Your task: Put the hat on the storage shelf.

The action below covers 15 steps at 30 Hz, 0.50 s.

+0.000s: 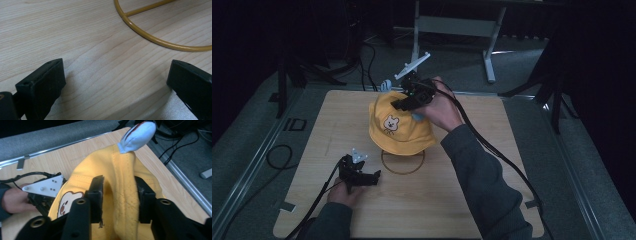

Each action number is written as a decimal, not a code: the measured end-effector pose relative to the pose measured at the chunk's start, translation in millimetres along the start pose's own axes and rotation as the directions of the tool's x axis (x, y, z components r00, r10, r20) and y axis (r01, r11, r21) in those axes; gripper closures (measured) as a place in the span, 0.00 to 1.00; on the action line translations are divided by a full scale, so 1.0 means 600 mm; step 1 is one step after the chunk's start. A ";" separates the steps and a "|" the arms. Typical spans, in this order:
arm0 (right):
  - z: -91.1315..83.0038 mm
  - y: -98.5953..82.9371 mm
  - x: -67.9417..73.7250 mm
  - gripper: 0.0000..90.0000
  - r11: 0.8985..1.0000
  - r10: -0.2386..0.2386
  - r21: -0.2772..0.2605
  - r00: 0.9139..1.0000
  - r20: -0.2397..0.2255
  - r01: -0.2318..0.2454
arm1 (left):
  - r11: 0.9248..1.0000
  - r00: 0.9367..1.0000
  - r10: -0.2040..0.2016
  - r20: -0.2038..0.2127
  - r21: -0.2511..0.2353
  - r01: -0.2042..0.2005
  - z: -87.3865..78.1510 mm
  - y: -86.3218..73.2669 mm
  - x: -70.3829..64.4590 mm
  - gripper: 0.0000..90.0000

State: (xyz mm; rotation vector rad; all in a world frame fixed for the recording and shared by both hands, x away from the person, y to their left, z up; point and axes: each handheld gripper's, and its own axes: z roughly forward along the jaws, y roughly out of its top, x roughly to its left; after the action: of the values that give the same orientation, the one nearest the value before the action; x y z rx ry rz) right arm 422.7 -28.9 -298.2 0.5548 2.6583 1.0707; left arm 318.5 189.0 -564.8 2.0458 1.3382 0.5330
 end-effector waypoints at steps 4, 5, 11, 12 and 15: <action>0.005 0.001 0.007 0.56 1.000 -0.021 0.010 0.999 0.036 0.021 | 1.000 1.000 0.000 0.000 0.000 0.000 0.000 0.000 0.000 0.02; 0.007 0.001 0.009 0.50 1.000 -0.027 0.015 0.999 0.041 0.027 | 1.000 1.000 0.000 0.000 0.000 0.000 0.000 0.000 0.000 0.02; 0.012 0.001 0.023 0.31 0.999 -0.046 0.030 0.989 0.140 0.042 | 1.000 1.000 0.001 0.000 0.000 -0.001 0.000 0.000 0.000 0.02; 0.011 0.001 0.024 0.30 0.999 -0.045 0.029 0.989 0.141 0.042 | 1.000 1.000 0.001 0.000 0.000 -0.001 0.000 0.000 0.000 0.02; 0.006 0.001 0.025 0.26 0.999 -0.047 0.023 0.987 0.153 0.044 | 1.000 1.000 0.001 -0.001 0.000 -0.001 0.000 0.000 0.000 0.02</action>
State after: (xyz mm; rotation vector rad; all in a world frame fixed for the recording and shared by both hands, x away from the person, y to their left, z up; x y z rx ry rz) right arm 410.9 -19.7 -301.2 0.5540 2.5383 0.9497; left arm 318.5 189.0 -564.9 2.0463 1.3374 0.5346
